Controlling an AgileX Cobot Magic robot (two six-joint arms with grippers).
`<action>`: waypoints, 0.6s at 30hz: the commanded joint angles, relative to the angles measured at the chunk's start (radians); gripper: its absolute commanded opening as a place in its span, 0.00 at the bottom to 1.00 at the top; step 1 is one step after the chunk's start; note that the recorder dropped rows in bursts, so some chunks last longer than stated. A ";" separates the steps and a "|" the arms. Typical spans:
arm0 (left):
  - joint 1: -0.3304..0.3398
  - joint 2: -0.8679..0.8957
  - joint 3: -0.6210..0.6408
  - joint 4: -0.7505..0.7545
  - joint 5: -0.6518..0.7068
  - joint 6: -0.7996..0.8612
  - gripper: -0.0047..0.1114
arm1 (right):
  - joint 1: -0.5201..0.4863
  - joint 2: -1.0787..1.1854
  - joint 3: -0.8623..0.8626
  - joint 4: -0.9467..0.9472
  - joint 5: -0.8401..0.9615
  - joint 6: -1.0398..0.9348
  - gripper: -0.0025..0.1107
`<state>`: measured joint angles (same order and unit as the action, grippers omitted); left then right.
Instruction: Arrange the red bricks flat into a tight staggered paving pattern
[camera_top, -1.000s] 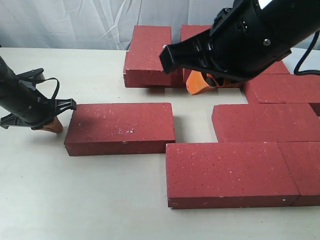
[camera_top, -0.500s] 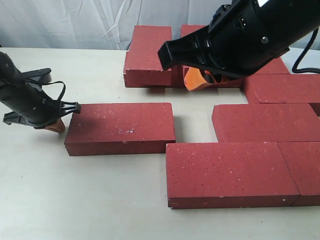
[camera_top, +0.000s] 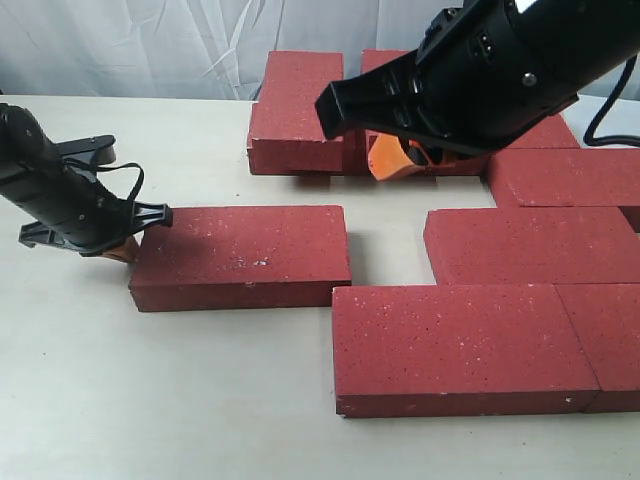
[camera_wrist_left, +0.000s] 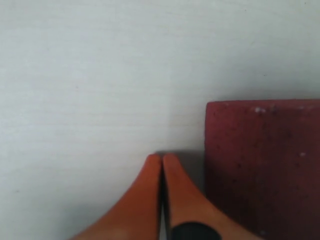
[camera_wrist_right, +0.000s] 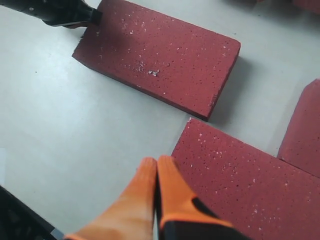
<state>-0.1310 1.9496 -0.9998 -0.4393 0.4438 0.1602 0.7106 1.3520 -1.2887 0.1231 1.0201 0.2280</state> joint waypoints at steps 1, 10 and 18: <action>-0.034 0.047 0.019 -0.045 0.032 0.001 0.04 | 0.001 0.001 -0.003 -0.008 -0.014 -0.007 0.01; -0.064 0.047 0.019 -0.082 0.024 0.045 0.04 | 0.001 0.001 -0.003 -0.008 -0.022 -0.007 0.01; -0.047 0.047 0.019 -0.054 0.022 0.057 0.04 | 0.001 0.001 -0.003 -0.008 -0.021 -0.008 0.01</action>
<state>-0.1802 1.9565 -0.9998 -0.5192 0.4120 0.2173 0.7106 1.3520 -1.2887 0.1231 1.0057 0.2280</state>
